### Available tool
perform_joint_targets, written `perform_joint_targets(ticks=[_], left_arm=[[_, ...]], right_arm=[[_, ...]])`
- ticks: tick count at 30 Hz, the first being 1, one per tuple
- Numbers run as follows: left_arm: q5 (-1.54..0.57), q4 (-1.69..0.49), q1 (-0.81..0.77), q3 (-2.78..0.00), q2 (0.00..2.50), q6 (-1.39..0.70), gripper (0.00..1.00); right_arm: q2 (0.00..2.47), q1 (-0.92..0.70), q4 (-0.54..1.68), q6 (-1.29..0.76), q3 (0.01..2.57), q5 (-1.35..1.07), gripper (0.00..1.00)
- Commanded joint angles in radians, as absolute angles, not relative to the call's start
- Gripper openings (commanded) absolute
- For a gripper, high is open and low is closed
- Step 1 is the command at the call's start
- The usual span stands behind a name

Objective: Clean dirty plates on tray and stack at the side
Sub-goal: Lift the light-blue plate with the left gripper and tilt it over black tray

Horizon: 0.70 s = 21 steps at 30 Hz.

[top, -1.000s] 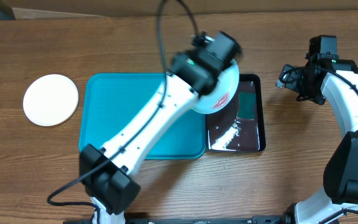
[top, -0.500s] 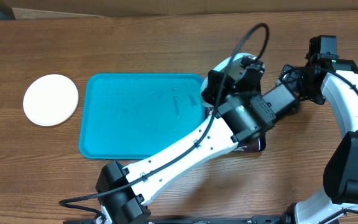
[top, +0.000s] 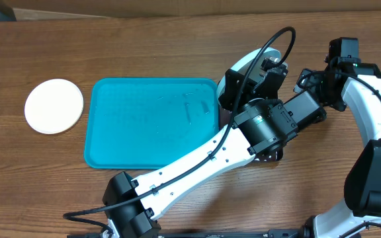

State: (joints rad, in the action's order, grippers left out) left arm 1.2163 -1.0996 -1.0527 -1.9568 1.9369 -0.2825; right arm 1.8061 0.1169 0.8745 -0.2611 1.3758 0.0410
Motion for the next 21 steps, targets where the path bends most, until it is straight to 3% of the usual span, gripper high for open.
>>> perform_joint_targets(ticks=[1,9,21], left_arm=[[1.11,-1.095,-1.032,-1.977,1.909,-0.319,0.04],[0.503,-1.098,-0.863,-1.942,1.909,-0.354,0.04],[0.101,-1.102,-0.451,-1.803,1.909,-0.42,0.04]], right_arm=[[1.798,0.115,0.869,-0.263,1.39,0.043,1.0],[1.798,0.115,0.869,-0.263,1.39,0.044,1.0],[1.798,0.115,0.869,-0.262,1.39,0.044,1.0]])
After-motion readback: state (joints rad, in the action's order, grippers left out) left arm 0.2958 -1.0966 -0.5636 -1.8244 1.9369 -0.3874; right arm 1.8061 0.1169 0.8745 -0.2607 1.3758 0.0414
